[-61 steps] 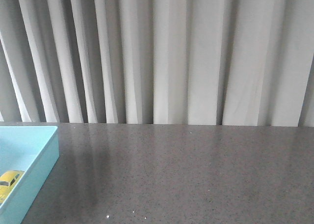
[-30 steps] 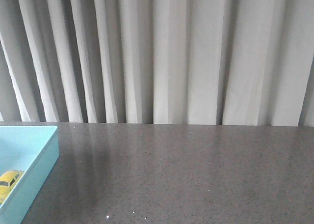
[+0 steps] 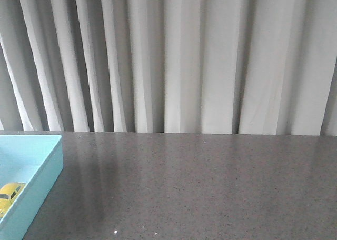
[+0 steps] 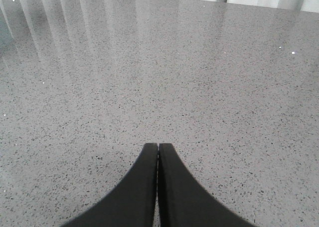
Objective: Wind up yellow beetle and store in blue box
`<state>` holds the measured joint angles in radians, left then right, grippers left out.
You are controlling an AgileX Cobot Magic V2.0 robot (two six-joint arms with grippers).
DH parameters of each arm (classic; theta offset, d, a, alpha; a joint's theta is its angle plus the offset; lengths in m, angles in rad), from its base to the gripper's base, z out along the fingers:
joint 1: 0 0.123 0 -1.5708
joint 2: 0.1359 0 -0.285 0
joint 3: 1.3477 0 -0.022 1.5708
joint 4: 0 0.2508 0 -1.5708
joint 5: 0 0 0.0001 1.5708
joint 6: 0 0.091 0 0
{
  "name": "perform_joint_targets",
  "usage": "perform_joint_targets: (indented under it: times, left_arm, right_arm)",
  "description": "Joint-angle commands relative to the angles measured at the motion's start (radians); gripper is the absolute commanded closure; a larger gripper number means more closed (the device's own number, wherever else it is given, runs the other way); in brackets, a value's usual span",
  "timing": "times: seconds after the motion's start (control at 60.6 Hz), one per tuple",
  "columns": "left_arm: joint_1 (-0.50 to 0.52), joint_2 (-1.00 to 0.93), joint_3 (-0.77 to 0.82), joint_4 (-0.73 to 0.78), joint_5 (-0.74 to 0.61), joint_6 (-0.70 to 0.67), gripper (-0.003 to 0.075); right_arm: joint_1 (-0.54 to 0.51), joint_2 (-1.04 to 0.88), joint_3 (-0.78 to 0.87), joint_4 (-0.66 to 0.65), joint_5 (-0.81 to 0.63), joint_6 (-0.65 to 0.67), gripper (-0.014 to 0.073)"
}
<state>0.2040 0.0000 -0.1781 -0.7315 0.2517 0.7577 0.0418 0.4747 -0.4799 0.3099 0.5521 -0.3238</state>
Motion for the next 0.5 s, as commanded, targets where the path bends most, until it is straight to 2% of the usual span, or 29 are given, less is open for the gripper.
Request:
perform_joint_targets:
  times: [0.0,0.198,0.347,0.429,0.479]
  left_arm:
    - [-0.006,0.021,0.034,-0.016,-0.098,0.000,0.0722]
    - [-0.006,0.021,0.130,-0.018,-0.190,-0.006,0.0722]
    - [-0.007,0.001,0.148,-0.020,-0.194,-0.011,0.0722]
    - [-0.007,-0.005,0.150,0.072,-0.184,-0.071,0.0722]
    - [-0.007,-0.006,0.150,0.176,-0.184,-0.171,0.0722]
  right_arm:
    - [-0.005,0.006,-0.026,0.013,-0.064,-0.005,0.0601]
    - [-0.005,0.006,-0.026,0.013,-0.064,-0.005,0.0601]
    - [-0.005,0.006,-0.026,0.013,-0.064,-0.005,0.0601]
    - [-0.005,0.006,-0.026,0.013,-0.064,-0.005,0.0601]
    - [-0.005,0.006,-0.026,0.013,-0.064,-0.005,0.0601]
